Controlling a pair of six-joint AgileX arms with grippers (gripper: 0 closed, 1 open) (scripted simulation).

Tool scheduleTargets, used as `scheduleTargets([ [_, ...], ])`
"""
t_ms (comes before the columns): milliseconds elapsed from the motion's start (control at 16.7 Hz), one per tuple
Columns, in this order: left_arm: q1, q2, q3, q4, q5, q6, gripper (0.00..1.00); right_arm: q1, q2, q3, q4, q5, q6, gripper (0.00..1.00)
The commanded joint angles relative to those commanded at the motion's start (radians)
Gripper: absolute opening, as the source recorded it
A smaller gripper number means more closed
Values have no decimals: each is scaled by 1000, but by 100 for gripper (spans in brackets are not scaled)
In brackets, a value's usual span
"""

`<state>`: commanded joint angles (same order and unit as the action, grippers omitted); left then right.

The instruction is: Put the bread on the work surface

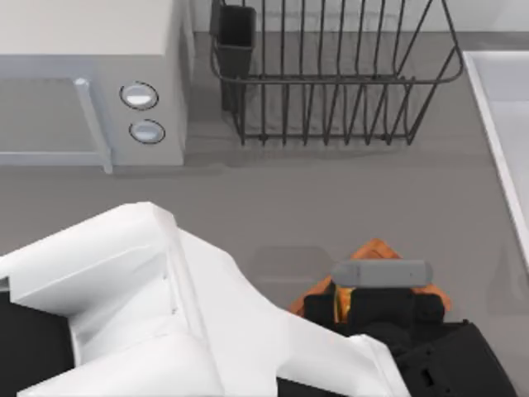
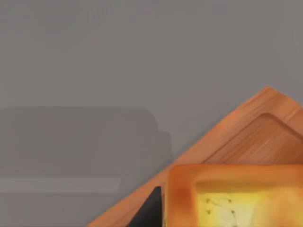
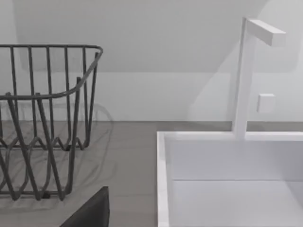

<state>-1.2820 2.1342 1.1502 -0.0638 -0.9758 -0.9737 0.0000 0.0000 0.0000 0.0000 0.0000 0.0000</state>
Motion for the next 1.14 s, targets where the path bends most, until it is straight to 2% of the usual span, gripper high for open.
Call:
scheduleTargets([
  [780, 0, 0, 0, 0, 0, 0, 98, 0, 0, 0, 0, 0, 0, 100],
  [1140, 0, 0, 0, 0, 0, 0, 100, 0, 0, 0, 0, 0, 0, 100],
])
